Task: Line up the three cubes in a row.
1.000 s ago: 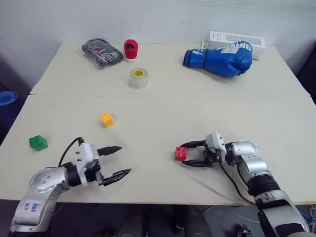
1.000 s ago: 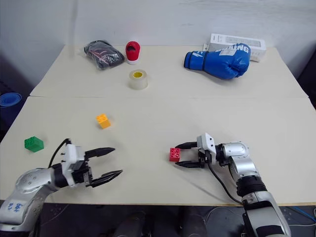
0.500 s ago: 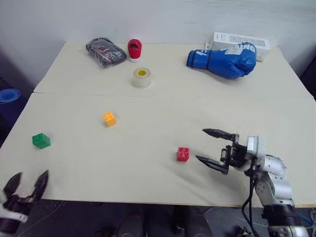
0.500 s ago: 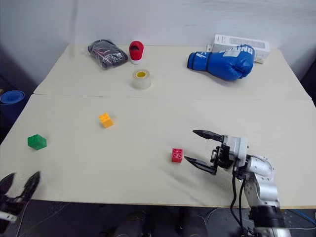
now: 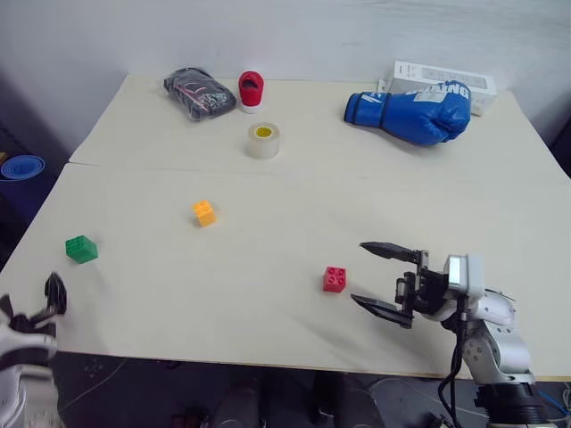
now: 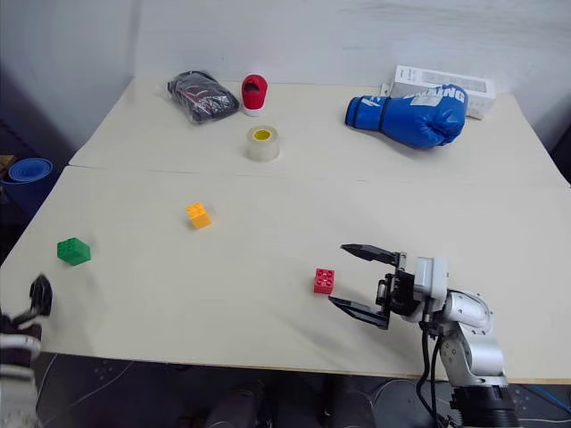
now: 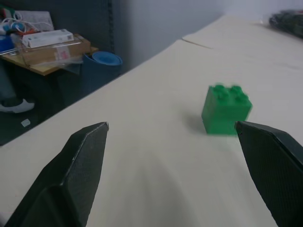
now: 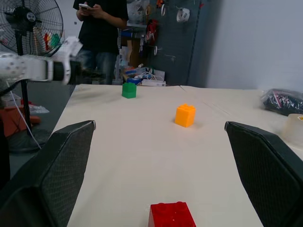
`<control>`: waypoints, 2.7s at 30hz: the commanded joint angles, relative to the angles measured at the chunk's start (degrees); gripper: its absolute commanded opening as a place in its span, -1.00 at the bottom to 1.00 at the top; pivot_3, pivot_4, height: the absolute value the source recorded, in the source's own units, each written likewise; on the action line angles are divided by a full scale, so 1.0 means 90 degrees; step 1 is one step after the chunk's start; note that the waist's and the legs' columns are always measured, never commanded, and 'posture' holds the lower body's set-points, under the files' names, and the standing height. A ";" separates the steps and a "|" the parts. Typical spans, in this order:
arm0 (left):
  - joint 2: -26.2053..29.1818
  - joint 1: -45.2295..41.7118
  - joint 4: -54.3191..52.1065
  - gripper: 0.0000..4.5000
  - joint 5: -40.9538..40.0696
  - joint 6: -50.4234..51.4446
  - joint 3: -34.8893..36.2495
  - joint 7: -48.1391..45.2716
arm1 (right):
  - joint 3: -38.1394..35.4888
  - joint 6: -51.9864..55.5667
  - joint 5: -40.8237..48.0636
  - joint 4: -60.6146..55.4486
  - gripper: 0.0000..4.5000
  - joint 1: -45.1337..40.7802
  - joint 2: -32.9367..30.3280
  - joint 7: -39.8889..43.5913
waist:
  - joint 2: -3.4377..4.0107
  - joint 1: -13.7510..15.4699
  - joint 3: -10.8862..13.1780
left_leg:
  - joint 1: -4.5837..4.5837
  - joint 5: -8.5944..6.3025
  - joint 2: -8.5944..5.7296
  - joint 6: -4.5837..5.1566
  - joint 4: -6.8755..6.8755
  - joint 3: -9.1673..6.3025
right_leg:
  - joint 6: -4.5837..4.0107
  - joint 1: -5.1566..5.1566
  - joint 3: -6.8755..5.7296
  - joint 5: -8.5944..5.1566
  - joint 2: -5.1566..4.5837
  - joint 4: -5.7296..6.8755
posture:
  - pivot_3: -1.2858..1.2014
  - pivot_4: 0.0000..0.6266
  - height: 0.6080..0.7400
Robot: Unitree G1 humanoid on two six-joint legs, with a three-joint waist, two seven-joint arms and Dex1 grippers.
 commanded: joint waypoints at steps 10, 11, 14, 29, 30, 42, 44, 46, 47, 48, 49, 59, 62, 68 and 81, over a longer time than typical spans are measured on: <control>0.0475 -0.1249 0.1064 1.00 0.0859 0.0404 -0.0680 0.0628 | -0.0025 -0.1014 -0.0082 0.0931 0.99 0.0008 0.0347 0.0627 | -0.0003 -0.0035 -0.0001 | 0.0003 0.0006 -0.0002 0.0000 0.0000 0.0013 | 0.0004 0.0002 0.0000 0.0002 0.0007 0.0015 | 0.03 -0.52 1.00; 0.0456 -0.1270 0.1099 0.91 0.0862 0.0403 -0.0672 0.0650 | -0.0040 -0.1096 -0.0079 0.1006 1.00 0.0034 0.0356 0.0675 | -0.0003 -0.0027 -0.0001 | 0.0002 0.0007 -0.0002 -0.0001 0.0000 0.0012 | 0.0004 0.0001 -0.0001 0.0002 0.0007 0.0014 | 0.03 -0.52 1.00; 0.0444 -0.1340 0.1216 0.58 0.0877 0.0291 -0.0723 0.0557 | -0.0088 -0.1348 -0.0079 0.1253 1.00 0.0104 0.0383 0.0811 | -0.0005 -0.0017 -0.0002 | 0.0004 0.0009 -0.0002 -0.0004 0.0000 0.0010 | 0.0004 0.0002 0.0000 0.0002 0.0006 0.0017 | 0.03 -0.52 1.00; 0.0935 -0.1099 0.0717 -0.35 -0.0243 -0.0550 -0.0751 -0.2042 | -0.0309 -0.1491 -0.0078 0.1414 1.00 0.0130 0.0182 0.0735 | -0.0005 -0.0015 -0.0002 | 0.0005 0.0010 -0.0002 -0.0009 0.0000 0.0008 | 0.0004 0.0000 0.0000 0.0002 0.0002 0.0020 | 0.03 -0.52 1.00; 0.1080 -0.1041 0.0547 -0.35 -0.0433 -0.0551 -0.0762 -0.2443 | -0.0359 -0.1471 -0.0065 0.1388 1.00 0.0155 0.0129 0.0716 | -0.0006 -0.0018 -0.0002 | 0.0005 0.0010 -0.0001 -0.0010 0.0000 0.0008 | 0.0003 -0.0001 0.0000 0.0002 0.0003 0.0021 | 0.03 -0.52 1.00; 0.3099 -0.2890 0.0439 -0.35 0.0155 -0.0447 -0.4994 -0.7939 | -0.1407 -0.1236 0.0220 0.0879 1.00 0.1364 -0.0924 0.0688 | 0.0057 0.0001 0.0014 | 0.0006 0.0016 -0.0009 -0.0020 0.0001 0.0006 | -0.0001 0.0002 0.0001 -0.0001 0.0011 0.0004 | 0.03 -0.52 1.00; 0.2785 -0.3480 0.0998 -0.35 0.0418 -0.0682 -0.5460 -0.8262 | -0.1463 -0.1118 0.0236 0.0565 1.00 0.1565 -0.0938 0.0534 | 0.0057 -0.0022 0.0014 | 0.0006 0.0023 -0.0005 -0.0027 0.0001 0.0010 | -0.0002 0.0000 0.0002 -0.0001 0.0023 0.0016 | 0.03 -0.52 1.00; 0.2464 -0.3983 0.1636 -0.35 0.0857 -0.1157 -0.5905 -0.8563 | -0.1500 -0.0958 0.0226 0.0135 1.00 0.1792 -0.0941 0.0308 | 0.0056 -0.0012 0.0014 | 0.0010 0.0031 -0.0003 -0.0025 0.0001 0.0019 | -0.0002 0.0001 0.0006 -0.0001 0.0032 0.0038 | 0.03 -0.52 1.00; 0.2331 -0.4190 0.1941 -0.35 0.1043 -0.1334 -0.6082 -0.8679 | -0.1516 -0.0886 0.0219 -0.0057 1.00 0.1895 -0.0936 0.0194 | 0.0056 -0.0012 0.0014 | 0.0010 0.0033 0.0001 -0.0025 0.0001 0.0027 | -0.0002 -0.0002 0.0009 -0.0001 0.0041 0.0038 | 0.03 -0.52 1.00; 0.2171 -0.4412 0.2319 -0.35 0.1237 -0.1556 -0.6219 -0.8736 | -0.1534 -0.0811 0.0210 -0.0285 1.00 0.2012 -0.0917 0.0040 | 0.0054 -0.0020 0.0016 | 0.0012 0.0034 -0.0001 -0.0022 0.0001 0.0031 | -0.0001 -0.0002 0.0008 -0.0001 0.0047 0.0039 | 0.03 -0.52 1.00; 0.2057 -0.4565 0.2599 -0.35 0.1364 -0.1722 -0.6297 -0.8781 | -0.1548 -0.0752 0.0203 -0.0444 1.00 0.2093 -0.0904 -0.0072 | 0.0051 -0.0005 0.0017 | 0.0011 0.0034 0.0001 -0.0022 0.0002 0.0034 | 0.0000 -0.0002 0.0008 0.0000 0.0079 0.0036 | 0.03 -0.52 1.00; 0.1609 -0.4997 0.3848 -0.35 0.2154 -0.2395 -0.6409 -0.8537 | -0.1372 0.0072 0.0019 -0.2209 1.00 0.2554 -0.0880 -0.1425 | 0.0042 0.0013 0.0020 | 0.0002 0.0033 0.0007 -0.0017 0.0006 0.0023 | 0.0002 -0.0007 0.0022 0.0001 0.0078 0.0027 | 0.03 -0.52 1.00; 0.1659 -0.4813 0.3653 -0.35 0.2079 -0.2193 -0.6328 -0.8467 | -0.1349 0.0260 0.0054 -0.2381 1.00 0.2534 -0.0994 -0.1490 | 0.0042 0.0012 0.0020 | 0.0003 0.0034 0.0007 -0.0016 0.0008 0.0022 | 0.0002 -0.0005 0.0021 0.0001 0.0074 0.0028 | 0.03 -0.52 1.00; 0.1760 -0.4363 0.3325 -0.35 0.2116 -0.1969 -0.6138 -0.8167 | -0.1369 0.0614 0.0166 -0.2491 1.00 0.2223 -0.1325 -0.1458 | 0.0041 -0.0002 0.0019 | 0.0006 0.0035 0.0006 -0.0011 0.0008 0.0019 | 0.0002 -0.0002 0.0017 0.0001 0.0034 0.0030 | 0.03 -0.52 1.00; 0.1639 -0.4266 0.3417 0.53 0.2067 -0.2341 -0.5810 -0.7777 | -0.1295 0.0857 0.0171 -0.2098 1.00 0.1713 -0.1353 -0.1240 | 0.0034 0.0006 0.0020 | 0.0000 0.0039 0.0002 -0.0009 0.0008 0.0013 | 0.0002 -0.0002 0.0007 0.0001 0.0031 0.0033 | 0.03 -0.52 1.00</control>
